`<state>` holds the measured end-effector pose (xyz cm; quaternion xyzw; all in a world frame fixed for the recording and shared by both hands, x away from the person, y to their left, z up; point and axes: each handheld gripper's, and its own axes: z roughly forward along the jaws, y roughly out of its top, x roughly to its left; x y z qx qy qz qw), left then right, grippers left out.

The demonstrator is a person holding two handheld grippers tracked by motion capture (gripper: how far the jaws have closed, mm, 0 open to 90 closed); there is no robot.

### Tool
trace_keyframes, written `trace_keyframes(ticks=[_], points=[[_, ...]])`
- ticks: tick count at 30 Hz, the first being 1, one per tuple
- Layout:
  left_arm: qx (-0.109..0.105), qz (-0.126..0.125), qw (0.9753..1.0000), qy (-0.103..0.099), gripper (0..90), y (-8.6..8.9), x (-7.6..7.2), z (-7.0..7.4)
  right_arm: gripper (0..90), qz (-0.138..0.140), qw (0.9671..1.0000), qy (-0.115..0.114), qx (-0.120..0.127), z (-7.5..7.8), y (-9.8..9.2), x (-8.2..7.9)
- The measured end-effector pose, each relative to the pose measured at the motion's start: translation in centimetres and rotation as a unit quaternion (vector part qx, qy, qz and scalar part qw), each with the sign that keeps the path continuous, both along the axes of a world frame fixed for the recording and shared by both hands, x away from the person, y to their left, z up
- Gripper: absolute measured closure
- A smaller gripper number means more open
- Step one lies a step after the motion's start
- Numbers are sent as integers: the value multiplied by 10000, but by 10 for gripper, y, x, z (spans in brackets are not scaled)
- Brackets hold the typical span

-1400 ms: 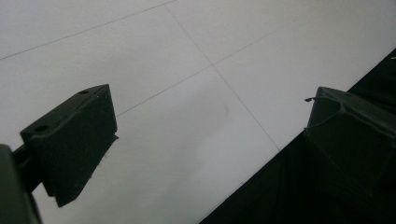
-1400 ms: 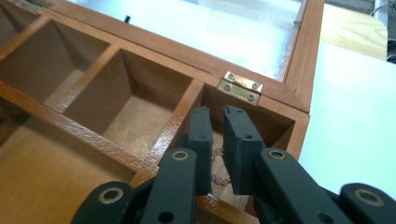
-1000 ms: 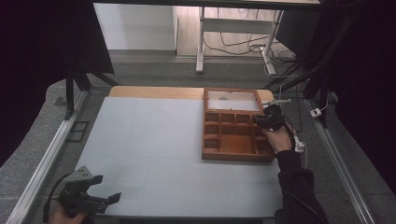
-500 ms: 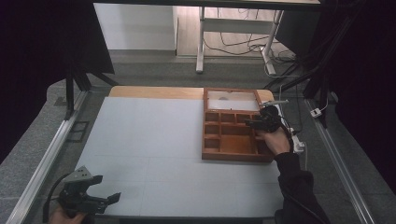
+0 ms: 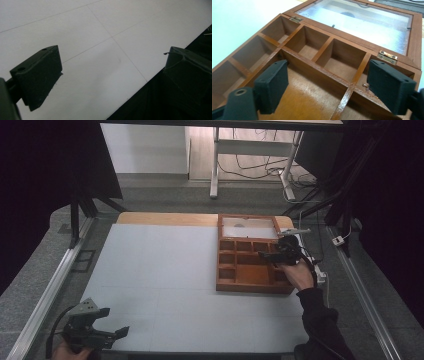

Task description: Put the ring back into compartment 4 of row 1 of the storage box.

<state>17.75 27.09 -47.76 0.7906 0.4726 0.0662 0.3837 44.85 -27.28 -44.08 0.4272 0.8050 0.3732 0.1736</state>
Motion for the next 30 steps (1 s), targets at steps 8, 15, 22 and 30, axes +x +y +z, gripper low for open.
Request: trace_keyframes(ticks=[8,15,22,30], points=[[2,13,10000,8,13,0,0,0,77,90,9999,7,103,7,3,-11],[14,11,10000,11,13,0,0,0,19,261,9995,71,141,9,8,-23],[7,7,10000,-4,13,0,0,0,0,509,9986,116,100,6,14,-36],[3,7,10000,-14,13,0,0,0,0,607,9980,115,160,3,22,-58]])
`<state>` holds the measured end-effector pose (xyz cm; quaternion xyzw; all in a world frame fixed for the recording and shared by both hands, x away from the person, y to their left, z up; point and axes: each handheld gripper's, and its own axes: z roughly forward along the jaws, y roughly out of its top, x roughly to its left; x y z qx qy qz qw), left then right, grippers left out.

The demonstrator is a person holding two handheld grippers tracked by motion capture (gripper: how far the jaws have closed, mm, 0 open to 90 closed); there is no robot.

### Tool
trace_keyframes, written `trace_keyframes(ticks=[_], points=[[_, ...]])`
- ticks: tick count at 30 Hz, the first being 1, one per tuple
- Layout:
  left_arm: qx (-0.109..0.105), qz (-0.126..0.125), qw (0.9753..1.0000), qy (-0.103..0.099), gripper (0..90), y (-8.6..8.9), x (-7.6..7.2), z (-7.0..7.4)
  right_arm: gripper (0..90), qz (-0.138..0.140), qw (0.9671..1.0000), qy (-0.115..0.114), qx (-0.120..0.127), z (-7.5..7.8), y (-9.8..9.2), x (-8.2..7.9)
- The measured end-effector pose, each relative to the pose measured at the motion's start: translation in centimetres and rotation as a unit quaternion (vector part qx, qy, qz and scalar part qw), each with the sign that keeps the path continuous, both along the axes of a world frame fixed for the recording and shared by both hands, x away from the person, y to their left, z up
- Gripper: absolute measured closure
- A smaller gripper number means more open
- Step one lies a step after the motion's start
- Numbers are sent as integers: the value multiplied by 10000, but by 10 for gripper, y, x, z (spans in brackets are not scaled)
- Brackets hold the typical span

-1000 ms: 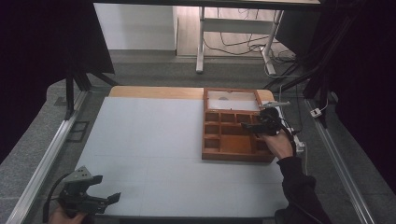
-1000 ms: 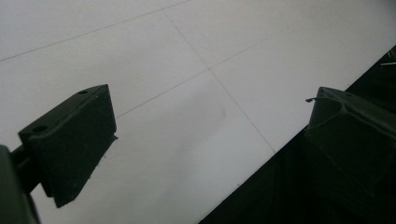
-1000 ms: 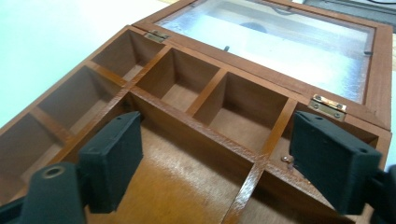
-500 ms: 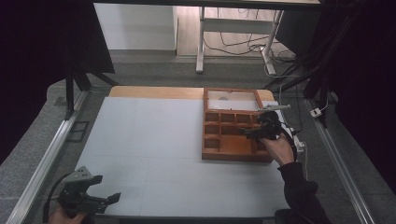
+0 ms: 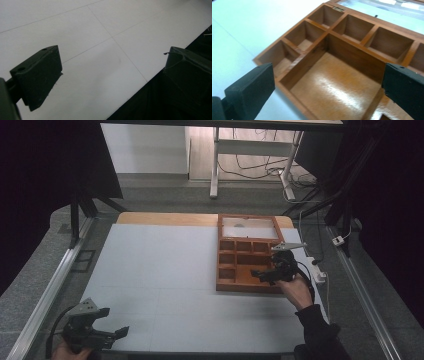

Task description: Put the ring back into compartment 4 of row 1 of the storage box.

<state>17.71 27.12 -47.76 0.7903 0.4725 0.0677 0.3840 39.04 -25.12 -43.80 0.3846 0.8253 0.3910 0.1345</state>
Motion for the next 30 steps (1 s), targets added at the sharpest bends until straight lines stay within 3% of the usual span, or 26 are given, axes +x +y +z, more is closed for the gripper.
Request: trace_keyframes(ticks=[13,30], points=[[0,2,10000,-2,13,0,0,0,0,254,9997,-12,20,-1,6,-32],[0,7,10000,1,13,0,0,0,0,279,9996,-28,-40,-3,-2,-63]])
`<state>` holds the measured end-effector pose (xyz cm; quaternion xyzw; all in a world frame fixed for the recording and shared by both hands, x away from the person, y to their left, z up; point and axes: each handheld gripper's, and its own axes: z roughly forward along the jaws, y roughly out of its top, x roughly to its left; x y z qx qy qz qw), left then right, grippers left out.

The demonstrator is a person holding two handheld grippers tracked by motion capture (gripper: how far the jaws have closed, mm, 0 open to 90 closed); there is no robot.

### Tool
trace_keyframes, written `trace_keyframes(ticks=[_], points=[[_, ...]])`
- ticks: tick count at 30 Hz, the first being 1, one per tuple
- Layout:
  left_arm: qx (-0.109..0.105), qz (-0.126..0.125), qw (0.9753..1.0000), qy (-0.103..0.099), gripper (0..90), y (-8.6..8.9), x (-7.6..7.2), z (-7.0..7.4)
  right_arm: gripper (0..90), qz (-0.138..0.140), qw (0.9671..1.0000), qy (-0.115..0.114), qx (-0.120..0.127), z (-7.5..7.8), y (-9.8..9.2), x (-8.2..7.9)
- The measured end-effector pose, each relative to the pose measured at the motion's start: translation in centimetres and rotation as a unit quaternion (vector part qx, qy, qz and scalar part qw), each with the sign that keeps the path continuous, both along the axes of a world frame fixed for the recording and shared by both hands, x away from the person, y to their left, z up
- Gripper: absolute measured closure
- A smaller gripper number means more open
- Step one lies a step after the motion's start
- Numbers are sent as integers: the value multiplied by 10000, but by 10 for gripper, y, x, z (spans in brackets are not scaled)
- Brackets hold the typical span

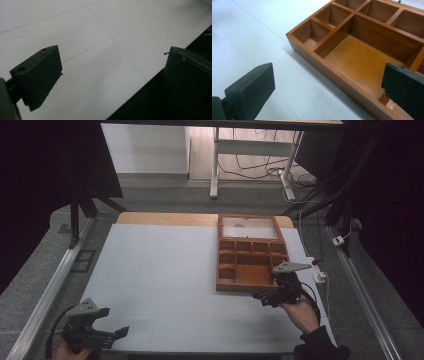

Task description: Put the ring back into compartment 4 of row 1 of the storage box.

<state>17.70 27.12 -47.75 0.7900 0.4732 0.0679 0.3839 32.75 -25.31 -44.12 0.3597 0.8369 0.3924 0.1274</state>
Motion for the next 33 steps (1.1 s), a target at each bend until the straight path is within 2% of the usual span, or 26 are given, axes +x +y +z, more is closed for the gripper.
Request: trace_keyframes(ticks=[7,15,23,33], points=[[-3,3,10000,0,12,0,0,0,0,-86,9999,49,49,-4,-11,-13],[-10,5,10000,-6,12,0,0,0,0,-252,9997,54,-26,-11,-25,-29],[-29,8,10000,-9,11,0,0,0,0,-398,9992,-18,11,-9,-36,-43],[-44,25,10000,-6,10,1,0,0,0,-645,9979,15,10,-10,-55,-60]])
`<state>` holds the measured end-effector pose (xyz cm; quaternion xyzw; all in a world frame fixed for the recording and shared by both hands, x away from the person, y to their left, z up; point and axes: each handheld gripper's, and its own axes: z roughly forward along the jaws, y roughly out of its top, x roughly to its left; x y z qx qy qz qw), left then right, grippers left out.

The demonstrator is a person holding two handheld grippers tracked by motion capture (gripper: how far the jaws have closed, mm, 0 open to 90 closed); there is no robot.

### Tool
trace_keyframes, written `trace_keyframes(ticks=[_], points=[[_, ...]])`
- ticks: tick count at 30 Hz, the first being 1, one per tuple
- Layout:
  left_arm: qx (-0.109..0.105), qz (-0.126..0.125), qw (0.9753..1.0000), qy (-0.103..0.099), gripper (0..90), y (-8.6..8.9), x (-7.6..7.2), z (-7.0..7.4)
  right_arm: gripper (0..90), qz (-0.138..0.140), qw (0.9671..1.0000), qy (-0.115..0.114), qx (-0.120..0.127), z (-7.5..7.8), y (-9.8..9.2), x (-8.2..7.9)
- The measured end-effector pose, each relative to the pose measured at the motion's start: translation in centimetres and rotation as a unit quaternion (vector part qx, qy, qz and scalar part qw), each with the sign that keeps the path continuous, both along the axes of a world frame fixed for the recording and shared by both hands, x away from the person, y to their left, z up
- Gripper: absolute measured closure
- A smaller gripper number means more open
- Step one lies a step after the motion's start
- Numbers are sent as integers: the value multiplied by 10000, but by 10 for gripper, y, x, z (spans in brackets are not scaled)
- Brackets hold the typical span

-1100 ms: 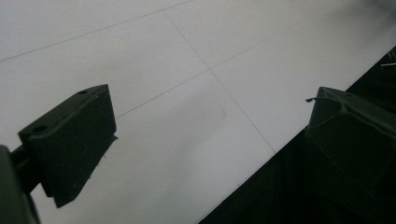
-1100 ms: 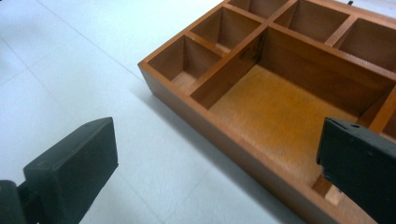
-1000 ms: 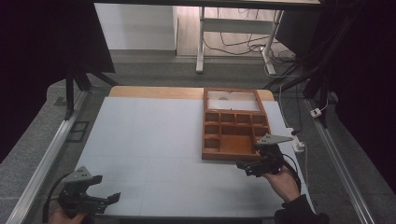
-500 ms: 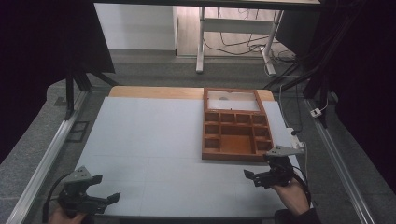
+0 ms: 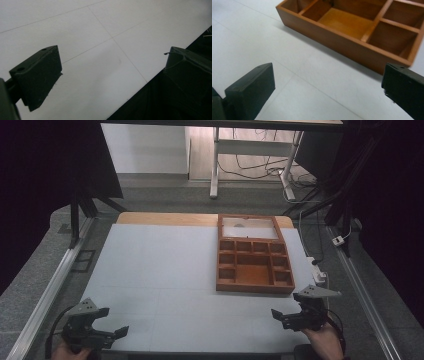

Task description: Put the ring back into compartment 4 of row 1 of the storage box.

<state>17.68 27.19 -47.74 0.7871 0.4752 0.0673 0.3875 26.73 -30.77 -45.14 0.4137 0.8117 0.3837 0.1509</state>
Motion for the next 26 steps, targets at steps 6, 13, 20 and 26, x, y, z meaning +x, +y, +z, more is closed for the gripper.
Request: trace_keyframes(ticks=[6,13,20,26], points=[[-7,7,10000,1,9,0,0,0,0,-181,9998,52,5,-2,-11,-8],[-12,13,10000,1,8,1,0,0,0,-355,9993,96,56,-4,-23,-17],[-16,25,10000,7,7,1,0,0,0,-530,9982,231,-129,-4,-30,-25],[-57,56,10000,6,5,2,0,0,0,-502,9978,315,-281,-4,-30,-29]])
